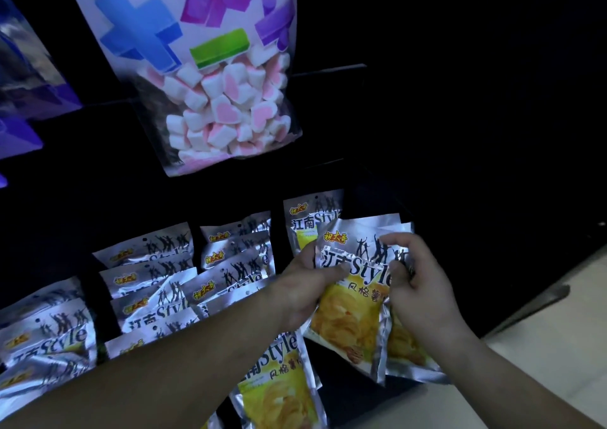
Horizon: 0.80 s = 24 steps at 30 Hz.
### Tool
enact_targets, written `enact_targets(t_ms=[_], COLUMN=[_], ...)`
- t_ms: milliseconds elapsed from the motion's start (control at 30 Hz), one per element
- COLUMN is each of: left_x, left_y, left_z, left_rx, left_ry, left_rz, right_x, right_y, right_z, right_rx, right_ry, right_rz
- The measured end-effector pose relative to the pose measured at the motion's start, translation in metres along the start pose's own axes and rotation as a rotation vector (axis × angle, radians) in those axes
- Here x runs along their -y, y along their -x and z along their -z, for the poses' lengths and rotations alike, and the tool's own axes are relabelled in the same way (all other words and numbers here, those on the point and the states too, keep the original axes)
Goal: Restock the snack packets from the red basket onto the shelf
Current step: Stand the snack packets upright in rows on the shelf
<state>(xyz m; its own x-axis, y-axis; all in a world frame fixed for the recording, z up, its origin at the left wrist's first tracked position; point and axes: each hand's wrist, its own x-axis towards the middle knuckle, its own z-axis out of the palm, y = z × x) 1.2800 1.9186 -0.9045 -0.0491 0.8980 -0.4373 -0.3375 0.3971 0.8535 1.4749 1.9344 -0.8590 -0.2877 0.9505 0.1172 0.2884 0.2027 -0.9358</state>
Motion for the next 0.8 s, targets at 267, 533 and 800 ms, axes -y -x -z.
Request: enact_targets(t_ms=[267, 533, 800], left_x=[0.001, 0.033, 0.006], left_y=[-0.003, -0.007, -0.003], left_z=[-0.013, -0.021, -0.007], left_rx=[-0.279, -0.390, -0.366], left_ry=[-0.006, -0.100, -0.238], left_rz=[-0.125, -0.053, -0.172], right_x=[-0.009, -0.052, -0.080], right_y=[0.005, 0.046, 0.046], right_z=[0.004, -0.035, -0.041], right_rx=[-0.001, 0.195, 0.264], right_ry=[0.345, 0.608, 0.755], right_rz=[0.143, -0.257, -0.194])
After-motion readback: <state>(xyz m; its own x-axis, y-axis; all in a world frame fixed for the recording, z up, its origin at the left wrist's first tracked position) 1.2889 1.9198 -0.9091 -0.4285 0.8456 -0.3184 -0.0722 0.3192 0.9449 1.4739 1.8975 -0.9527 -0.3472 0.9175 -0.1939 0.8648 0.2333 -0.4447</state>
